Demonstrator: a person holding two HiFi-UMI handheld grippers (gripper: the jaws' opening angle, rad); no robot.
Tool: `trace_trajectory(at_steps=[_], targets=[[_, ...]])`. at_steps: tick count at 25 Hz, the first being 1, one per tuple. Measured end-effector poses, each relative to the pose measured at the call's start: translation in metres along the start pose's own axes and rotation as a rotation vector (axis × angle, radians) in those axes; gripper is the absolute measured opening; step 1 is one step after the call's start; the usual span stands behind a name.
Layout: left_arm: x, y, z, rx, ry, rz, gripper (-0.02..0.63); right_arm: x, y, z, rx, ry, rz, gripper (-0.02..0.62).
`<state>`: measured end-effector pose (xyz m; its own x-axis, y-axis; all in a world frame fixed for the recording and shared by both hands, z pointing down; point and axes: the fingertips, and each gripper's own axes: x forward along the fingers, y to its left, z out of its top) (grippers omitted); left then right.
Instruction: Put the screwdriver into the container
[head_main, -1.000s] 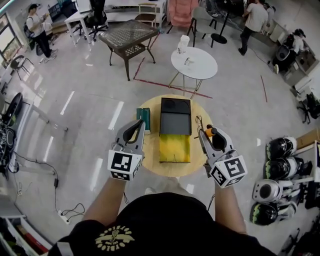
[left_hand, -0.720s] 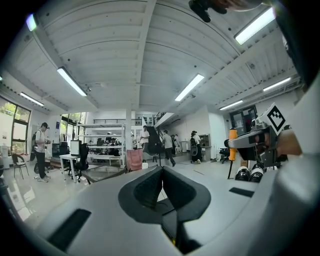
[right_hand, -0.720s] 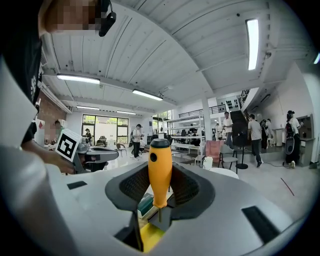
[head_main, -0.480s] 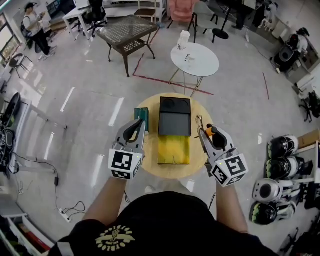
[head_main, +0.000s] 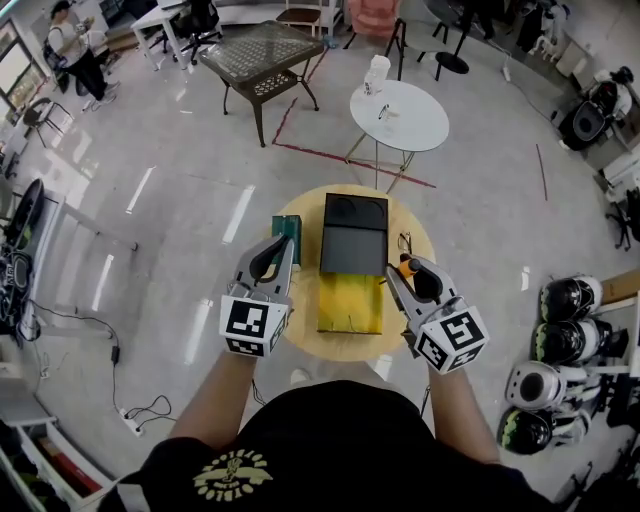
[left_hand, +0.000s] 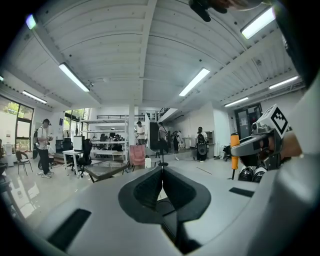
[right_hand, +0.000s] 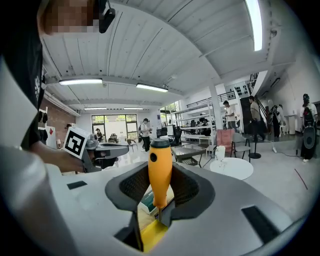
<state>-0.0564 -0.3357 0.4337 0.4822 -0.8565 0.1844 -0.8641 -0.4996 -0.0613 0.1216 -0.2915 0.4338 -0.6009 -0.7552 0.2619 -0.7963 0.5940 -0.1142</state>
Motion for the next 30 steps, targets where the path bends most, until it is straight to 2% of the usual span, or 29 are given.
trace_trajectory(at_steps=[4, 16, 30], targets=[[0.009, 0.0, 0.0, 0.0, 0.003, 0.003, 0.018, 0.011, -0.005, -0.01, 0.011, 0.031, 0.021, 0.132], [0.017, -0.005, -0.012, 0.013, 0.038, -0.011, 0.018, 0.035, -0.014, -0.074, 0.09, 0.146, 0.04, 0.132], [0.016, -0.01, -0.022, 0.014, 0.045, -0.027, 0.018, 0.05, -0.012, -0.148, 0.09, 0.294, 0.053, 0.132]])
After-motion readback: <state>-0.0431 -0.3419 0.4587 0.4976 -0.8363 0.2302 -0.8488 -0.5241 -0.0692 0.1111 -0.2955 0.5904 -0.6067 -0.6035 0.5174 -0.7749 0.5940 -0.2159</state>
